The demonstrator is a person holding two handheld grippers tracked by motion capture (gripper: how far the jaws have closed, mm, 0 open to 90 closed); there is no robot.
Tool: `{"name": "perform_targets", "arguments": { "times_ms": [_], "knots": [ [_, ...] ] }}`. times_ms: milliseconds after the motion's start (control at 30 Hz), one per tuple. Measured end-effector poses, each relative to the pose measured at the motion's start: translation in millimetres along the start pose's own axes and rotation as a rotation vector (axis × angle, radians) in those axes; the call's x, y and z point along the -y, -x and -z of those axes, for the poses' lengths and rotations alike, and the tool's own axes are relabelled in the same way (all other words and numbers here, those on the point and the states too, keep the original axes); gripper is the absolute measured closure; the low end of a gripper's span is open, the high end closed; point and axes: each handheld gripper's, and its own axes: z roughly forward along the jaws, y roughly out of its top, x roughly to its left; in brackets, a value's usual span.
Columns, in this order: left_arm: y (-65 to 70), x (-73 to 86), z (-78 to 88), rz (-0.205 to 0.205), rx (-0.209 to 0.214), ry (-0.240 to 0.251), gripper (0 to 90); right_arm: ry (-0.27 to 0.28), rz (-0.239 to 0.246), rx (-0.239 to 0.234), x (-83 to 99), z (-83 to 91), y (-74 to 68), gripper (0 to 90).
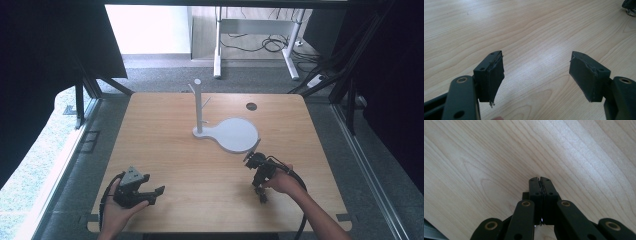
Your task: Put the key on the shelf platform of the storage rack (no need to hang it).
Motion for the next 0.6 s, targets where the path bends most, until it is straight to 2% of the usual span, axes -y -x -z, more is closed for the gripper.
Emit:
{"name": "perform_targets", "arguments": {
  "times_ms": [267, 600],
  "knots": [
    [-0.5, -0.1, 1.3, 0.006, -0.008, 0.010, 28.1, -0.005, -0.003, -0.007, 4.5, 7.0, 6.2, 89.3],
    [0.4, -0.2, 1.0, 0.006, -0.008, 0.010, 28.1, 0.035, -0.028, -0.008, 11.5, 31.5, 14.0, 89.4]
  ]
}}
